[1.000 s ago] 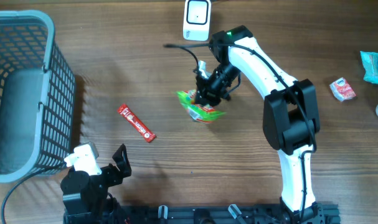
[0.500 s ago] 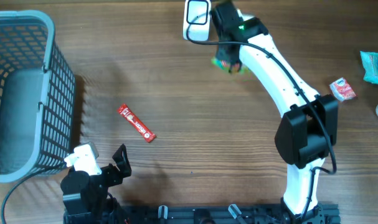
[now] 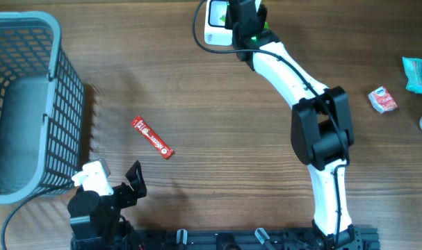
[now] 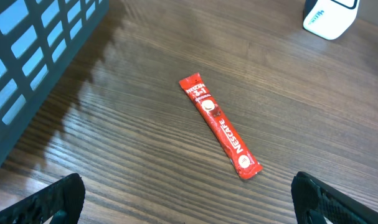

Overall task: Scan the item barcode
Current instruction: 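Carry the Haribo bag to the far right and release it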

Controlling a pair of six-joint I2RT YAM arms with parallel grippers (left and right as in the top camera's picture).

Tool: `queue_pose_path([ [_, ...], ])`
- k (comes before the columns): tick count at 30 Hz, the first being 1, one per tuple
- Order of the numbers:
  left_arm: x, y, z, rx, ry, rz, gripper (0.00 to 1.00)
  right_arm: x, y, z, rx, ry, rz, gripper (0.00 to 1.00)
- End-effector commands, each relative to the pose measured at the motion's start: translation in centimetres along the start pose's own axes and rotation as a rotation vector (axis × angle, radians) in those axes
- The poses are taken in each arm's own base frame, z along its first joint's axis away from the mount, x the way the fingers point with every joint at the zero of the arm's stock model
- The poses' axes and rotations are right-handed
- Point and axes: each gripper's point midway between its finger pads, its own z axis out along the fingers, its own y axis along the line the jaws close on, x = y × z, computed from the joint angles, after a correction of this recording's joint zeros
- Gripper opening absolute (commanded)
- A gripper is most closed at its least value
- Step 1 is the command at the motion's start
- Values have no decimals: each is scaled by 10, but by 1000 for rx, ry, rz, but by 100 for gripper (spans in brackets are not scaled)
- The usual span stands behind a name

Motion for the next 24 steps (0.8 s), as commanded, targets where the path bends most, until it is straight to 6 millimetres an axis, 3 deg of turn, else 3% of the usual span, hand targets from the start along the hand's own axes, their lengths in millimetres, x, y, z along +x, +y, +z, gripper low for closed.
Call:
queue_pose_path([
  [1, 0, 1, 0, -4, -6, 18, 100, -26, 18, 3, -9, -109, -31, 5],
  [6, 0, 1, 0, -4, -6, 18, 100, -14, 44, 10, -44, -166, -8, 5],
  [13, 0, 1, 0, -4, -6, 18, 100, -4, 47, 22, 1, -240, 7, 5],
  [18, 0, 1, 0, -4, -6, 18, 100, -23, 19, 17, 162, -301, -43, 5],
  [24, 0, 1, 0, -4, -6, 18, 100, -68, -51, -18, 611, -284, -276, 4],
])
